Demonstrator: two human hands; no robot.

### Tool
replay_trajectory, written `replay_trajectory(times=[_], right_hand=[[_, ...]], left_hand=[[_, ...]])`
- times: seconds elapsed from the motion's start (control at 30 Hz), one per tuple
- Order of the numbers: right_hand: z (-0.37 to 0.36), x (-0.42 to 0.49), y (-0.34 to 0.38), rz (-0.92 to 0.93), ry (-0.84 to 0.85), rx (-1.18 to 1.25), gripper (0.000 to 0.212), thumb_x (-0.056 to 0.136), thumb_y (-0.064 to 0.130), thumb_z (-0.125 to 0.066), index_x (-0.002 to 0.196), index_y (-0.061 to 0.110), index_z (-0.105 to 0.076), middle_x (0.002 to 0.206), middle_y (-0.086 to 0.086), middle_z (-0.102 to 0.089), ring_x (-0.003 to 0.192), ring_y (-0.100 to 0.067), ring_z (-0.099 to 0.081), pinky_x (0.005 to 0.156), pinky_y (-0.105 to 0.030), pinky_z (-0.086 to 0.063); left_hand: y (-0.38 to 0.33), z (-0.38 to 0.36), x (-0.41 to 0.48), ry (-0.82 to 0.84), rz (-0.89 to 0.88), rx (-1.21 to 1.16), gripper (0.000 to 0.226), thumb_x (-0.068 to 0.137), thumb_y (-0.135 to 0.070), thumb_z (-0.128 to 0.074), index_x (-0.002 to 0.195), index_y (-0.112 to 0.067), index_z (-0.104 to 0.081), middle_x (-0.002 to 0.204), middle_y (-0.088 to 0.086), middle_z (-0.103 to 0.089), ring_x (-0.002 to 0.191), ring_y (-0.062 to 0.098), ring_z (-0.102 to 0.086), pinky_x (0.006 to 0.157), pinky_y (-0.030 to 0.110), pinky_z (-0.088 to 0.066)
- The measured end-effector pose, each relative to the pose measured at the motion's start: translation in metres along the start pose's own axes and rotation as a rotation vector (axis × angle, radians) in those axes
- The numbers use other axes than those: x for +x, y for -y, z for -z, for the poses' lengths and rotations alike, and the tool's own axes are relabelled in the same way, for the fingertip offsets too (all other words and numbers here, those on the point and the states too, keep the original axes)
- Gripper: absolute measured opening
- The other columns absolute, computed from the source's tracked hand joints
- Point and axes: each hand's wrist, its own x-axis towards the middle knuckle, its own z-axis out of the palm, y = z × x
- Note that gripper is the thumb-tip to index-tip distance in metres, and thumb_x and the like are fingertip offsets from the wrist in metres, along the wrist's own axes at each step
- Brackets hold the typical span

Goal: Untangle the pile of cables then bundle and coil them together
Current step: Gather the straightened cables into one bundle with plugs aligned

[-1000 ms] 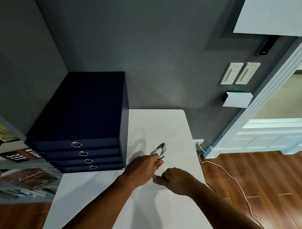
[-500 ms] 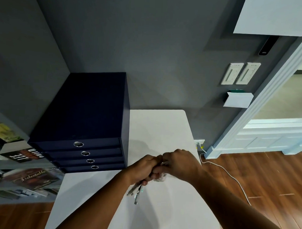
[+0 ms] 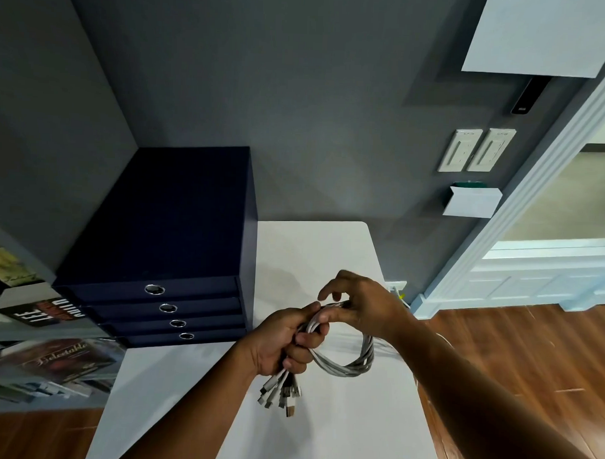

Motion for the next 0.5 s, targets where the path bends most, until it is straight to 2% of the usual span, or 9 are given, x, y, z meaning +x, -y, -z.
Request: replay_trajectory(times=[0.07,0.17,0.27,0.37,0.43,0.5], right_hand=[[0.0018,0.0028,-0.0005,-0.059,0.099,-0.052,0.076,0.058,0.097,-0.045,0.093,0.034,-0.069,0.088,0.012,-0.065,0.083,-0.008,-0.062,0.079,-0.036,-0.052],[0.0034,0.0053,0.0015,-0.122,0.195,-0.155,0.087,0.054,0.101,-0.039,0.077,0.021,-0.065,0.069,0.001,-0.062,0.072,-0.015,-0.057,0.071,-0.038,-0.049],[0.0051,0.0045,0.0031,-0.115,0.217,-0.257,0.078,0.058,0.094,-0.046,0.077,0.021,-0.064,0.069,0.002,-0.062,0.071,-0.014,-0.056,0.065,-0.033,-0.044],[0.0036,0.0019,0.0035,-0.102,0.229,-0.338,0.069,0.065,0.089,-0.053,0.080,0.023,-0.066,0.074,0.006,-0.065,0.074,-0.012,-0.057,0.061,-0.027,-0.038],[0.0001,0.0002,0.0027,-0.109,0.229,-0.361,0.068,0.066,0.088,-0.054,0.079,0.023,-0.066,0.073,0.005,-0.064,0.073,-0.013,-0.057,0.060,-0.028,-0.038],[-0.0031,-0.0014,0.0016,-0.133,0.217,-0.343,0.070,0.063,0.090,-0.052,0.076,0.023,-0.065,0.072,0.005,-0.064,0.073,-0.014,-0.057,0.060,-0.028,-0.038]], left_hand=[[0.0012,0.0008,-0.0016,0.010,-0.001,-0.010,0.041,0.093,-0.055,-0.046,0.079,-0.019,-0.061,0.054,-0.008,-0.028,0.036,0.004,-0.016,0.037,0.015,-0.017],[0.0047,0.0037,-0.0033,-0.010,-0.017,0.022,0.041,0.094,-0.052,-0.047,0.088,-0.015,-0.063,0.060,-0.004,-0.045,0.038,0.004,-0.020,0.039,0.016,-0.023],[0.0066,0.0049,-0.0046,-0.012,-0.019,0.126,0.041,0.099,-0.046,-0.049,0.104,-0.009,-0.067,0.093,0.008,-0.069,0.045,0.008,-0.037,0.047,0.023,-0.038],[0.0047,0.0083,-0.0055,-0.009,-0.016,0.221,0.044,0.102,-0.038,-0.052,0.119,0.000,-0.064,0.117,0.016,-0.070,0.056,0.016,-0.051,0.056,0.033,-0.051],[0.0035,0.0097,-0.0054,-0.029,-0.032,0.292,0.038,0.103,-0.034,-0.052,0.120,-0.003,-0.065,0.114,0.014,-0.069,0.056,0.018,-0.050,0.059,0.037,-0.053],[0.0039,0.0081,-0.0054,-0.084,-0.067,0.365,0.029,0.105,-0.028,-0.046,0.117,-0.011,-0.067,0.103,0.012,-0.068,0.051,0.017,-0.042,0.057,0.035,-0.051]])
